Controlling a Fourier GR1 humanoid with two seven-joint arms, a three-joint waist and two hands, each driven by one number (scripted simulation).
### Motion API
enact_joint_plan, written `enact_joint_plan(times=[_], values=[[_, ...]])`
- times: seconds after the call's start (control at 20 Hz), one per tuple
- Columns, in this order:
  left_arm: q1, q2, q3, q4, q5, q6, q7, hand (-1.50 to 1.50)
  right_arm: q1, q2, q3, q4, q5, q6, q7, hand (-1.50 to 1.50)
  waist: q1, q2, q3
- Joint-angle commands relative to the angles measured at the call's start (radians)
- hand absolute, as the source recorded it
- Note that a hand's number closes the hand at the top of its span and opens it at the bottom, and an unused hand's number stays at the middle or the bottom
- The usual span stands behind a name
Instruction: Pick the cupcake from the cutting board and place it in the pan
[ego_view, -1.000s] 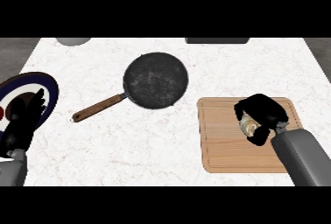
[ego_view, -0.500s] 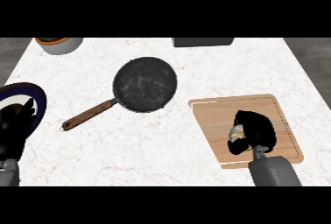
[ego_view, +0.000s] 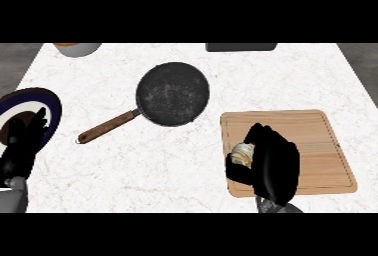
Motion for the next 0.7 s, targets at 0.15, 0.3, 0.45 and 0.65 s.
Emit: enact_joint_plan(times=[0.15,0.3,0.45,0.65], values=[[-0.072,0.001,-0.012,0.048,-0.015,-0.021,-0.024,0.00,-0.245,0.008,0.288,-0.030,0.045,0.040,0.441,1.50,0.039,0.019,0.002],[-0.063,0.010,-0.003,0.050,-0.007,-0.041,-0.031,0.00,-0.345,0.008,0.213,0.075,-0.029,-0.044,0.448,1.50,0.046,0.021,0.003],[-0.025,-0.021,-0.027,-0.006,-0.021,-0.014,-0.006,0.00,-0.458,0.008,0.129,0.162,-0.115,-0.104,0.439,1.50,0.069,0.022,0.003],[-0.062,-0.011,-0.035,-0.012,-0.022,-0.033,0.019,0.00,-0.508,0.008,0.012,0.345,-0.182,-0.275,0.337,1.50,0.082,0.030,0.005]])
